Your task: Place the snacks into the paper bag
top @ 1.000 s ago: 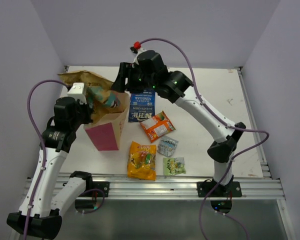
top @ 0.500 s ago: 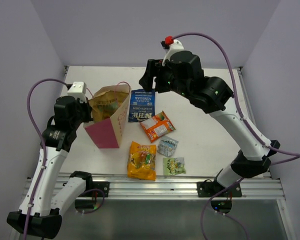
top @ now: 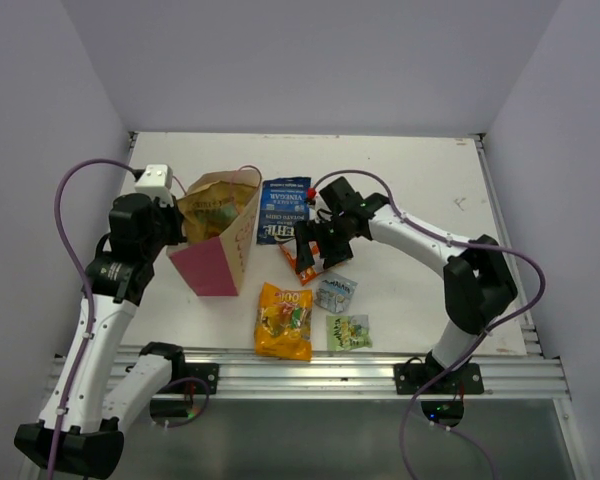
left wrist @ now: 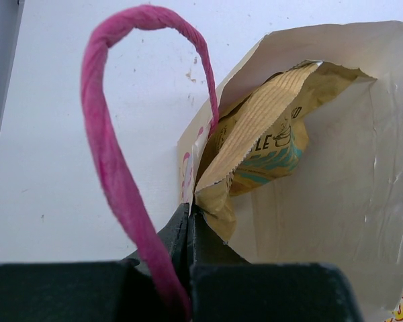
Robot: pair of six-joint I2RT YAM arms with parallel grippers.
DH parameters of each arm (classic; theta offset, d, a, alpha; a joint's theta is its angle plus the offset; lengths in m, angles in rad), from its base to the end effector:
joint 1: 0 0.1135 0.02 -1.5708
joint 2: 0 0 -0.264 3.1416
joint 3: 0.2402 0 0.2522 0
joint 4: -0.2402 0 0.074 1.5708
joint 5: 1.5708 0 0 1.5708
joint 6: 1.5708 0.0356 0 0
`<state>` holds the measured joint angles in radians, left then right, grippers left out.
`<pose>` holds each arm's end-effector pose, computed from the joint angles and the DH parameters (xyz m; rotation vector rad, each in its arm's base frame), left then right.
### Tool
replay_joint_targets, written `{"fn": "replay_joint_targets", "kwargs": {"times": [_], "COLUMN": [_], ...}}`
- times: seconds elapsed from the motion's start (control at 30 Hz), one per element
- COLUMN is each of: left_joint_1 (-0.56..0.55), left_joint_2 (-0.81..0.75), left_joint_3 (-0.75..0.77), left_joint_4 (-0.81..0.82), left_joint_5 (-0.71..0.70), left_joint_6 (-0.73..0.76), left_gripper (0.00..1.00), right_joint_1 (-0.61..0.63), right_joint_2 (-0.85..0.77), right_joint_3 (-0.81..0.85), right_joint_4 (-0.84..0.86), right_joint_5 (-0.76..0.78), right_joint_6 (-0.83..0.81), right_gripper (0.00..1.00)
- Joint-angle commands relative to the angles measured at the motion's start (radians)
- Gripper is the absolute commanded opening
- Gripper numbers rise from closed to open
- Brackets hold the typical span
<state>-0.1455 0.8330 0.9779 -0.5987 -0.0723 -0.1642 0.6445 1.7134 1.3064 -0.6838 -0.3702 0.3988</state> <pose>0.1731 -0.0228 0.3556 -0.0647 2.0244 -0.1228 0.2766 0.2240 0.2379 -0.4705 2.7635 0.7961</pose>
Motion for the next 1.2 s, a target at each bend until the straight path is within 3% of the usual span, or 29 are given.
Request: {"fn": "replay_joint_targets", "kwargs": {"times": [0.0,0.3,0.63,0.7,0.73,0.8,0.93,1.07,1.17], "left_joint_1": [-0.002,-0.003,-0.002,-0.002,-0.002,-0.003,-0.002,-0.002,-0.002], "left_joint_2": [0.002,0.02,-0.002,-0.005,-0.006,-0.012,-0.018,-0.023,-0.029], "left_joint_3": [-0.013,-0.019,-0.021,-0.019,-0.019,-0.019,-0.022,-0.018,-0.021], "left_joint_4": [0.057,0.054,0.042,0.037,0.034,0.036,0.036,0.036,0.039], "left_joint_5": [-0.003,0.008,-0.001,-0.003,-0.003,-0.006,-0.009,-0.012,-0.012], "left_joint_6": [-0.008,-0.014,-0.017,-0.017,-0.02,-0.021,-0.026,-0.024,-0.021], "left_gripper": [0.0,0.0,0.0,0.0,0.0,0.0,0.0,0.0,0.0], "right_joint_1": [0.009,0.07,0.11,0.112,0.112,0.112,0.112,0.112,0.113], "right_joint_2": [-0.025,-0.012,0.055,0.081,0.09,0.112,0.126,0.039,-0.064], "right_joint_3": [0.004,-0.096,-0.153,-0.157,-0.157,-0.168,-0.167,-0.115,0.003], "right_joint_4": [0.007,-0.002,0.127,0.141,0.153,0.165,0.176,0.063,-0.104], "right_joint_5": [-0.19,-0.233,-0.167,-0.154,-0.147,-0.141,-0.121,-0.033,0.12], "right_joint_6": [-0.077,-0.066,-0.052,-0.051,-0.051,-0.051,-0.051,-0.09,-0.121], "right_gripper": [0.9,0.9,0.88,0.77,0.65,0.54,0.0,0.0,0.0]}}
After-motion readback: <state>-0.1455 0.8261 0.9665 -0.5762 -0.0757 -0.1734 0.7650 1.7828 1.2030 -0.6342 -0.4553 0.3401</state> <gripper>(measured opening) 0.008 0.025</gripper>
